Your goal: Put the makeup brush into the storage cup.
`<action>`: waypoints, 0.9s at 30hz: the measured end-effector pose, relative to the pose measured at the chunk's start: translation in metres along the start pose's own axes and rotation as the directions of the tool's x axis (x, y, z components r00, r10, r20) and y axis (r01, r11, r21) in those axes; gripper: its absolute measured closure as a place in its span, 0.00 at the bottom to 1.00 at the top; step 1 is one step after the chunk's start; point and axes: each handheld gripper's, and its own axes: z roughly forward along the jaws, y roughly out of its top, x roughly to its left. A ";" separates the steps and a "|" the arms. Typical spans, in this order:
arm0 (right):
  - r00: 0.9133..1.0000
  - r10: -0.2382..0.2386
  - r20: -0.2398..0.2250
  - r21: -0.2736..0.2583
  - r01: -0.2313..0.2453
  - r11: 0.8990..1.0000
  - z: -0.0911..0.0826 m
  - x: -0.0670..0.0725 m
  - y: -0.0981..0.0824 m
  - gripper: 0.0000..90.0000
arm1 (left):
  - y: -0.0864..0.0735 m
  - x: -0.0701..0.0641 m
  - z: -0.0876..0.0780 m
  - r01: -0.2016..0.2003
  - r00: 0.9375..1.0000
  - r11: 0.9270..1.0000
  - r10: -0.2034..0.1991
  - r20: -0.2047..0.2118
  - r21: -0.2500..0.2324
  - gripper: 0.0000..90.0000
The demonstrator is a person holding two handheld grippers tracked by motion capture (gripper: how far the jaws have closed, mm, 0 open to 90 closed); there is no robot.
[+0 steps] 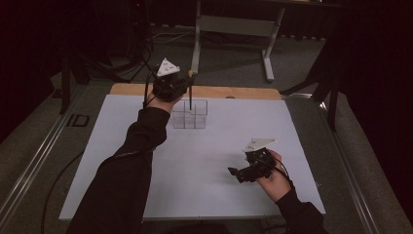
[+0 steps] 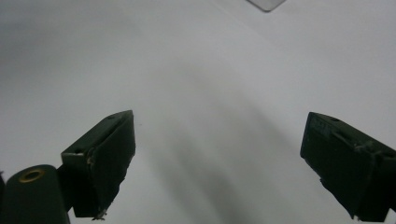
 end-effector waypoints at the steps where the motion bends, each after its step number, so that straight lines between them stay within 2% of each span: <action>1: 1.000 -0.001 0.003 -0.001 0.001 1.000 -0.001 -0.001 0.000 0.11 | 0.000 0.001 0.002 -0.003 1.000 1.000 0.003 -0.008 -0.001 0.93; 4: 1.000 0.004 0.008 -0.004 -0.004 1.000 -0.002 -0.004 -0.001 0.11 | 0.000 0.004 0.009 0.003 0.999 1.000 -0.003 -0.037 -0.006 0.93; 8: 1.000 0.006 0.006 -0.004 -0.006 1.000 -0.004 -0.006 -0.002 0.11 | -0.001 0.007 0.016 0.012 0.999 1.000 -0.012 -0.049 -0.009 0.93; 12: 1.000 0.006 0.007 -0.008 -0.006 1.000 -0.005 -0.006 -0.002 0.11 | -0.003 0.009 0.024 0.002 0.997 1.000 -0.001 -0.071 0.010 0.93; 17: 1.000 0.009 0.006 -0.009 -0.009 1.000 -0.005 -0.007 -0.002 0.11 | -0.010 0.014 0.030 0.014 0.998 1.000 -0.013 -0.069 0.016 0.93; 19: 1.000 0.006 0.007 -0.006 -0.006 1.000 -0.005 -0.006 -0.002 0.11 | -0.013 0.015 0.032 0.005 0.997 1.000 -0.003 -0.072 0.030 0.93; 25: 1.000 0.004 0.007 -0.005 -0.003 1.000 -0.005 -0.006 -0.002 0.11 | -0.019 0.017 0.039 0.036 0.997 0.999 -0.033 -0.071 0.039 0.93; 27: 1.000 0.007 0.005 -0.006 -0.007 1.000 -0.005 -0.006 -0.003 0.11 | -0.022 0.017 0.042 0.032 0.997 0.998 -0.029 -0.071 0.047 0.93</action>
